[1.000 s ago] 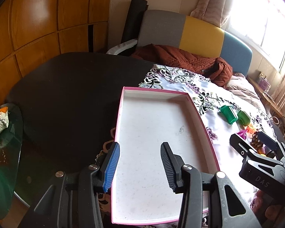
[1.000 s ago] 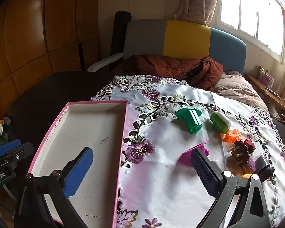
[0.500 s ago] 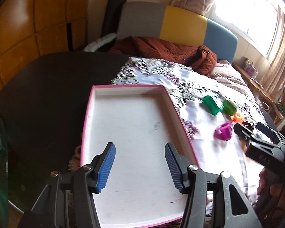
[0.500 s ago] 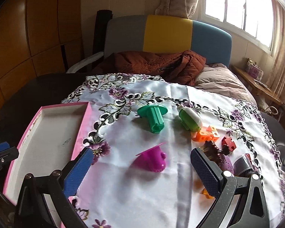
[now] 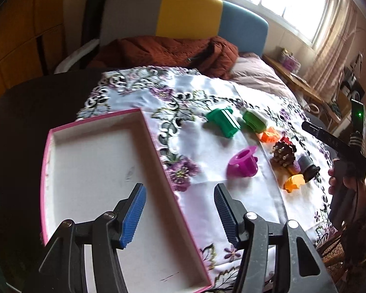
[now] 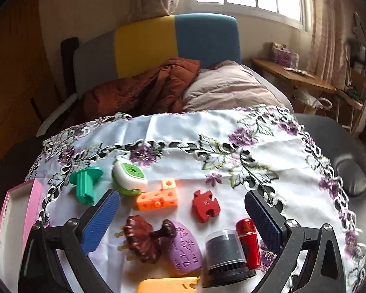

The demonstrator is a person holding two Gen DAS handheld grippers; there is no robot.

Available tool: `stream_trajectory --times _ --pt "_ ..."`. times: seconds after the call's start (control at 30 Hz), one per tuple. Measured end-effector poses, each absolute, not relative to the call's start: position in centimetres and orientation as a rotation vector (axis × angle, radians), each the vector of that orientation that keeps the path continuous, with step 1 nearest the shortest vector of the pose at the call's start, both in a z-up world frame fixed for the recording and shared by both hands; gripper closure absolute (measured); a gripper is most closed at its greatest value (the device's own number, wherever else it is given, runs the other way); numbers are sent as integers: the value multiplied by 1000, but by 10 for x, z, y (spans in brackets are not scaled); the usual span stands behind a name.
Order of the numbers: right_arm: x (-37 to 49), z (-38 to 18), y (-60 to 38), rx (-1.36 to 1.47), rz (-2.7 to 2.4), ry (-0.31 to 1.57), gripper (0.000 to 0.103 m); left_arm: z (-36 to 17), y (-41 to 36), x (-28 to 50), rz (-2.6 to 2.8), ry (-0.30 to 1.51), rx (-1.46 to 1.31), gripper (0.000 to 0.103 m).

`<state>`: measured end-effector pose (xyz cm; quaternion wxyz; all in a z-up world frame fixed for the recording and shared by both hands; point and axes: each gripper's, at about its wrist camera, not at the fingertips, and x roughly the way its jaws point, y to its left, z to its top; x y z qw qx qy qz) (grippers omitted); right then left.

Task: Organize rigid objects
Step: 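Reach the left tool to the green spool and close on it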

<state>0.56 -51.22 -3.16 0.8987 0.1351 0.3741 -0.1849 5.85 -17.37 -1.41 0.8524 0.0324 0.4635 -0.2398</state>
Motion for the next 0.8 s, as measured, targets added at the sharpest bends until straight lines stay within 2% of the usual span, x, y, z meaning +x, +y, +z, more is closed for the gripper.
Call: stream_trajectory --times 0.1,0.37,0.8 --pt "3 -33 -528 370 -384 770 0 -19 -197 68 -573 1014 79 44" --pt "2 -27 -529 402 -362 738 0 -23 -243 106 -619 1052 78 44" --pt "-11 -19 -554 521 -402 668 0 -63 -324 186 -637 1202 58 46"
